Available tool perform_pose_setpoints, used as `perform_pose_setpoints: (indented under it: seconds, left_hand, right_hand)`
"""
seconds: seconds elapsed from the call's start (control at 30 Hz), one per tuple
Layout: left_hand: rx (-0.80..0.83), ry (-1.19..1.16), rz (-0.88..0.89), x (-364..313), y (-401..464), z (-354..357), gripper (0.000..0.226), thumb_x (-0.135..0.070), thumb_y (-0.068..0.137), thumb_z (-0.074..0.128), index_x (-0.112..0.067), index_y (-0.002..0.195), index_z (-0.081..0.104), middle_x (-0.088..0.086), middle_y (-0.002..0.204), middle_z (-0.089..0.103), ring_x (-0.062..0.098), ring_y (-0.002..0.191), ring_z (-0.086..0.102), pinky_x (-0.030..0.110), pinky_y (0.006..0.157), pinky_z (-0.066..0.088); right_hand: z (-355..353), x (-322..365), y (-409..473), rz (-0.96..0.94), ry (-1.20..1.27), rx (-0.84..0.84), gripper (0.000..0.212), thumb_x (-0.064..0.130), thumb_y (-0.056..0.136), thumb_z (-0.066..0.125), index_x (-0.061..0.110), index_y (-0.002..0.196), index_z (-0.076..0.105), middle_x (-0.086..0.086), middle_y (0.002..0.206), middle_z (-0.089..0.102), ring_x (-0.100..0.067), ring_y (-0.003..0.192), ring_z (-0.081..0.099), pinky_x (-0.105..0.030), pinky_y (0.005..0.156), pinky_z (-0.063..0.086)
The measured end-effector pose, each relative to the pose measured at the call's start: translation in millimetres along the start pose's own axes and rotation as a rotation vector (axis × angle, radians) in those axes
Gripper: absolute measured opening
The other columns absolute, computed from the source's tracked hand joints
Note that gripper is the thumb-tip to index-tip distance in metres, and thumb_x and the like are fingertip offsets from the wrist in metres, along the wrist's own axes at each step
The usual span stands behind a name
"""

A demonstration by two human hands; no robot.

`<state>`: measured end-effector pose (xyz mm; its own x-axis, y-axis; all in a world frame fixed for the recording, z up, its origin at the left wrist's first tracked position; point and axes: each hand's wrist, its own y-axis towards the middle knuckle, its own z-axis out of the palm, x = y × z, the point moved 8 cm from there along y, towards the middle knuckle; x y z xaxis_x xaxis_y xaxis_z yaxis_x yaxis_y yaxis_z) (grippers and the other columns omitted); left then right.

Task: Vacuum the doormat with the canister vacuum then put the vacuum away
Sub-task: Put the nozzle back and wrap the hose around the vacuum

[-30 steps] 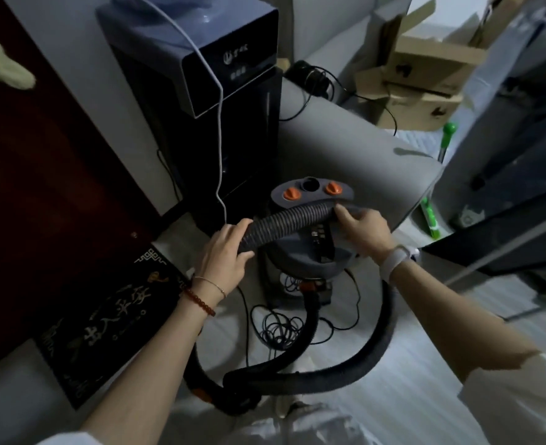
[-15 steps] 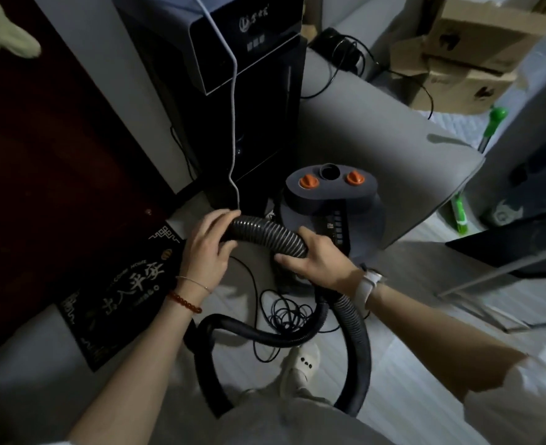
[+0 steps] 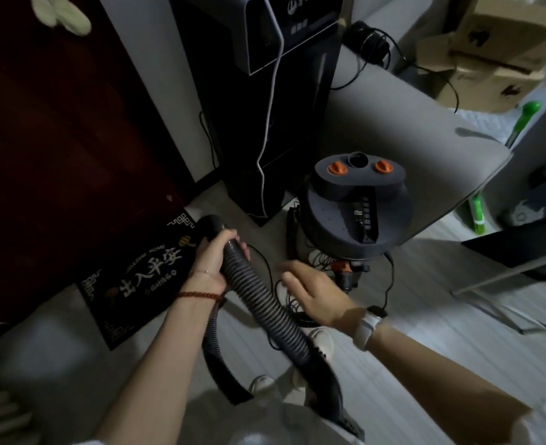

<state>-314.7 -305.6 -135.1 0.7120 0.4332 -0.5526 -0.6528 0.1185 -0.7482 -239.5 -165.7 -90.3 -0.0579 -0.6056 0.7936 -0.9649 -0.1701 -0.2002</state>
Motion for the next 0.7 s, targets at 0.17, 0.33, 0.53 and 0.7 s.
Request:
perform_pose_setpoints:
  seconds: [0.17,0.33,0.53,0.7]
  left_hand:
    - [0.139,0.382,0.074,4.4,-35.4,-56.5,0.038,0.003,0.085,0.056,-0.008,0.12,0.046,0.01,0.063,0.052,0.015,0.041,0.054,0.024,0.041,0.048]
    - [0.307,0.571,0.104,1.1,-70.3,-111.9,0.069,-0.006,0.068,0.062,-0.026,0.131,0.041,0.004,0.069,0.061,0.016,0.051,0.058,0.026,0.047,0.049]
    - [0.303,0.864,0.164,10.4,-114.2,-201.5,0.082,-0.007,0.078,0.066,-0.057,0.131,0.029,0.001,0.093,0.065,0.019,0.064,0.061,0.031,0.057,0.052]
    - [0.148,0.941,0.352,10.6,-123.4,-237.0,0.072,-0.017,0.085,0.066,-0.055,0.128,0.023,-0.023,0.134,0.042,-0.002,0.107,0.056,0.02,0.075,0.054]
  right_hand:
    - [25.3,-10.1,37.3,-0.054,-0.274,0.104,0.072,0.029,0.09,0.054,0.018,0.148,0.012,-0.009,0.142,0.035,-0.025,0.128,0.039,-0.042,0.104,0.037]
    - [93.8,29.6,102.7,-0.287,-0.589,0.276,0.09,0.044,0.086,0.057,0.024,0.148,-0.005,-0.006,0.154,0.014,-0.027,0.139,0.019,-0.046,0.109,0.031]
    - [194.7,73.3,106.7,-0.698,-0.732,0.494,0.056,0.031,0.08,0.068,0.012,0.129,0.048,-0.013,0.13,0.05,-0.034,0.118,0.049,-0.043,0.098,0.042]
    - [232.9,82.3,96.1,-0.813,-0.92,0.358,0.066,0.024,0.058,0.085,0.017,0.116,0.054,-0.014,0.108,0.064,-0.038,0.091,0.062,-0.055,0.078,0.051]
